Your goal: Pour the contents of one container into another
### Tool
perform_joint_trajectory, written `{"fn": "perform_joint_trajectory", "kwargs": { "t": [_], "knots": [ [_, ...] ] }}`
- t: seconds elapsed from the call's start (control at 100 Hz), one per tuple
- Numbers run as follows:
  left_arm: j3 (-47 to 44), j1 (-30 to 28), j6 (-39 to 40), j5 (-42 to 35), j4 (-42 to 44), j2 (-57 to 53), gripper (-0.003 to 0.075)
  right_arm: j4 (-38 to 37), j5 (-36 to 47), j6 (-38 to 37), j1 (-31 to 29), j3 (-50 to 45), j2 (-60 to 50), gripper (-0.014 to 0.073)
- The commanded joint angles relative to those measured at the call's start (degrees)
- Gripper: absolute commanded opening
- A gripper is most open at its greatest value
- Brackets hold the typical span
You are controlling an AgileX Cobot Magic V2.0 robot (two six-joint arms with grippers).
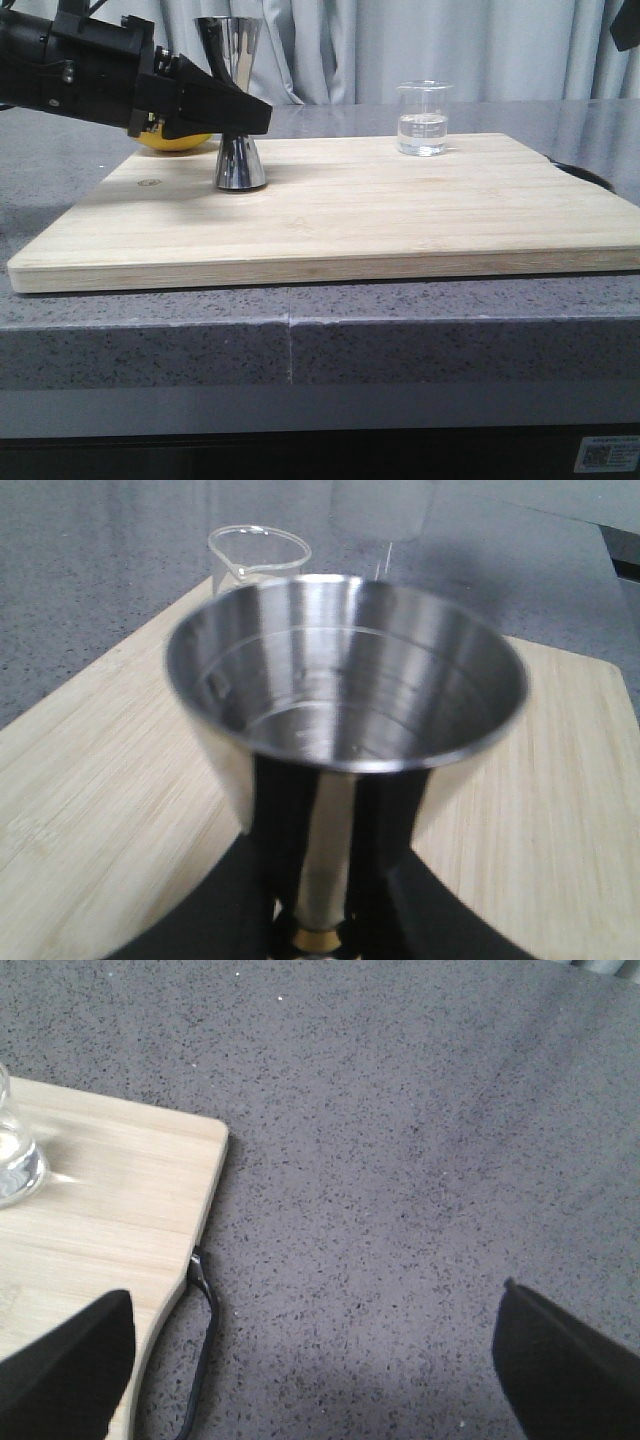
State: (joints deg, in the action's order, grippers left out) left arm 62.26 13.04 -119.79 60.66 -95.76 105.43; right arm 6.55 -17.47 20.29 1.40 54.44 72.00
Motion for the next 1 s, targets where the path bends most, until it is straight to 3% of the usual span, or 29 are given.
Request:
{"fn": "perform_joint_trajectory", "kwargs": {
  "t": [0.0, 0.63, 0.99],
  "knots": [
    [1.5, 0.4, 0.1, 5.1, -3.4, -2.5, -0.0019, 0.2, 4.5, 0.6, -0.3, 1.5, -1.2, 0.0657],
    [3.4, 0.4, 0.1, 12.0, 1.3, -2.9, -0.0019, 1.8, 6.1, 0.6, -0.3, 1.5, 1.2, 0.0657],
    [5.6, 1.8, 0.9, 12.0, 1.5, -3.7, -0.0019, 1.5, 17.5, 1.6, 5.6, -0.4, 5.8, 0.0657]
  ]
}}
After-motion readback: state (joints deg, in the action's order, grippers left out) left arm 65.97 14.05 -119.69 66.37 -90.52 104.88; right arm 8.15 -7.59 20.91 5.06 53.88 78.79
